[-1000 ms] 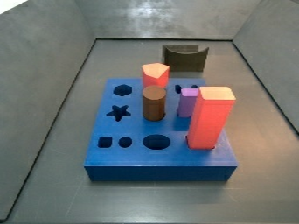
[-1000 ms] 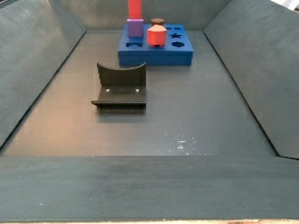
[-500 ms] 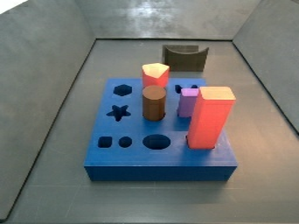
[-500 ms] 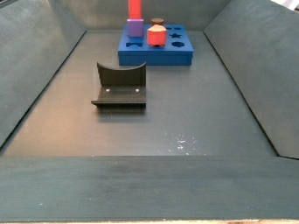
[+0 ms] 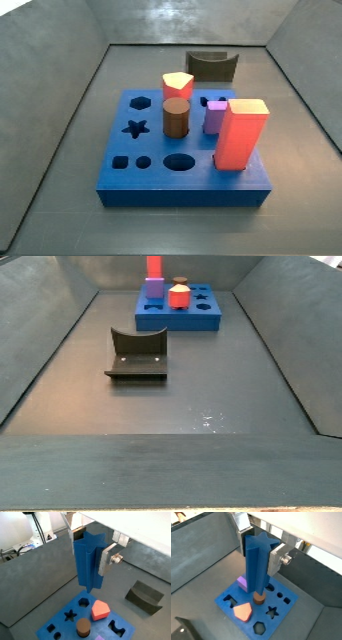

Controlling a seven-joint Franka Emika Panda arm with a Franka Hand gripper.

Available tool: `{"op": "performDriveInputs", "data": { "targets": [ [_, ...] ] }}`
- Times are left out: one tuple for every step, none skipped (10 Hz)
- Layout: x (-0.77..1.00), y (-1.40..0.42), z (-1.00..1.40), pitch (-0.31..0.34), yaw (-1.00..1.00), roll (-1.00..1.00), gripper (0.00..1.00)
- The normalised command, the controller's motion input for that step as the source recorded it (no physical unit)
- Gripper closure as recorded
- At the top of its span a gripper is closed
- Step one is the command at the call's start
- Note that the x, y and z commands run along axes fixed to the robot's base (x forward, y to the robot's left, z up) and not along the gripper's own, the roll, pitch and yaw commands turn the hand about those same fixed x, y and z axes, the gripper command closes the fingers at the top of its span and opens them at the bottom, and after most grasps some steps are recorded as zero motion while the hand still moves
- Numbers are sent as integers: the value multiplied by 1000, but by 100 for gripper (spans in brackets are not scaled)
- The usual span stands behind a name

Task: Pick up the star object. Move up. Place the star object on the fixture. Regrasp the star object. Move to above the board. Insert the star object.
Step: Insert the star object.

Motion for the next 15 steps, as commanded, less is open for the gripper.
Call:
{"op": "performDriveInputs", "data": {
  "targets": [
    [0, 0, 0, 4, 0, 0, 100],
    [0, 0, 0, 13, 0, 0, 100],
    [-17, 0, 0, 0, 0, 0, 100],
    [-23, 0, -20, 0, 0, 0, 100],
    [-117, 0, -94, 0, -97, 99, 100],
    [0, 0, -6, 0, 11, 9, 100],
    [-369, 0, -517, -59, 151, -33, 100],
    [-500, -103, -774, -63, 180, -83, 100],
    [-351, -89, -729, -13, 234, -176, 100],
    [-311, -169, -691, 0, 149, -206, 100],
    [-326, -169, -651, 0, 123, -227, 100],
    [-311, -154, -557, 0, 123, -277, 100],
    [-426, 0, -337, -151, 183, -283, 100],
    [-294, 0, -77, -67, 49, -81, 100],
    [-257, -20, -83, -36, 0, 0, 100]
  ]
}}
